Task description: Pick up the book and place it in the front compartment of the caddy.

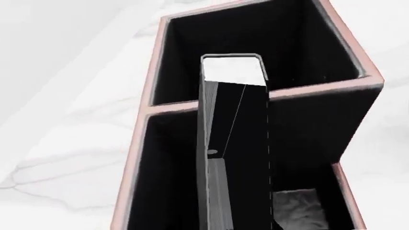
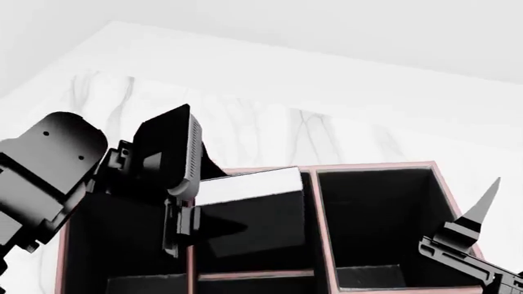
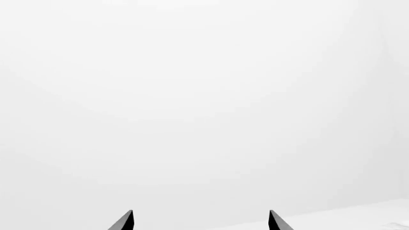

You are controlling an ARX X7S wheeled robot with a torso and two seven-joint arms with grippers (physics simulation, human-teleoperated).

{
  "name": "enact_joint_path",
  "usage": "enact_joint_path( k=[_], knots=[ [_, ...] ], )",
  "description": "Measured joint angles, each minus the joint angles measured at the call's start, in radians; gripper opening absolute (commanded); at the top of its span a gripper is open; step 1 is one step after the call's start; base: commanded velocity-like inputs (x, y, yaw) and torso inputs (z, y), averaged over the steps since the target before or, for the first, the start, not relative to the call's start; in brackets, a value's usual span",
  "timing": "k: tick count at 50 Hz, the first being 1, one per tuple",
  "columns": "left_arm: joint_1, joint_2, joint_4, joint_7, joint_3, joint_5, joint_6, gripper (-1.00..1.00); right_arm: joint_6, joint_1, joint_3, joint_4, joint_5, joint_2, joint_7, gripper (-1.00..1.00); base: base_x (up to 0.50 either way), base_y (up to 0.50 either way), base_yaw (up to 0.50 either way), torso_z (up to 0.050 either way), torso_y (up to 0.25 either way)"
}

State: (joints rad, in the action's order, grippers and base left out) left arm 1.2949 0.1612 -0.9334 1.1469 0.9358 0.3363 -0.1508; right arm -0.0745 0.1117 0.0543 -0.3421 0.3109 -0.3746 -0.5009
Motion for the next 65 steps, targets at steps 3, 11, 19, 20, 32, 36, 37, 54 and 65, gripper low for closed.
enact_joint_path(
  k=[3,11,19,20,32,36,37,54,65],
  knots=[
    [0.003,-0.017,-0.05,-0.049,-0.008,0.005,0.021,1.0,-0.001,-0.001,0.0,-0.002,0.001,-0.001,-0.001,1.0,0.0,0.0,0.0,0.0,0.0],
    [-0.009,-0.033,-0.115,-0.118,-0.008,0.051,0.067,1.0,0.002,-0.004,-0.007,-0.003,-0.003,-0.002,-0.001,1.0,0.0,0.0,0.0,0.0,0.0],
    [-0.107,0.023,0.013,-0.286,-0.036,0.038,0.086,1.0,0.006,-0.008,-0.017,-0.004,-0.012,-0.002,-0.001,1.0,0.0,0.0,0.0,0.0,0.0],
    [-0.126,0.037,0.05,-0.309,-0.041,0.04,0.081,1.0,0.006,-0.008,-0.018,-0.004,-0.013,-0.002,-0.001,1.0,0.0,0.0,0.0,0.0,0.0],
    [-0.456,0.24,0.66,-0.766,-0.203,0.115,0.039,1.0,0.015,-0.026,-0.017,-0.034,-0.017,-0.005,-0.007,1.0,0.0,0.0,0.0,0.0,0.0],
    [-0.596,0.304,0.864,-0.945,-0.303,0.149,0.065,1.0,0.032,-0.04,-0.008,-0.057,-0.013,-0.004,-0.01,1.0,0.0,0.0,0.0,0.0,0.0],
    [-0.63,0.319,0.911,-0.986,-0.327,0.159,0.072,1.0,0.038,-0.045,-0.005,-0.063,-0.012,-0.003,-0.011,1.0,0.0,0.0,0.0,0.0,0.0],
    [-1.215,0.384,1.409,-1.479,-0.769,0.124,0.464,1.0,0.286,-0.171,0.055,-0.192,-0.098,0.051,-0.053,1.0,0.0,0.0,0.0,0.0,0.0],
    [-1.432,0.31,1.568,-1.614,-0.999,0.07,0.732,1.0,0.502,-0.25,0.133,-0.266,-0.117,0.106,-0.093,1.0,0.0,0.0,0.0,0.0,0.0]
  ],
)
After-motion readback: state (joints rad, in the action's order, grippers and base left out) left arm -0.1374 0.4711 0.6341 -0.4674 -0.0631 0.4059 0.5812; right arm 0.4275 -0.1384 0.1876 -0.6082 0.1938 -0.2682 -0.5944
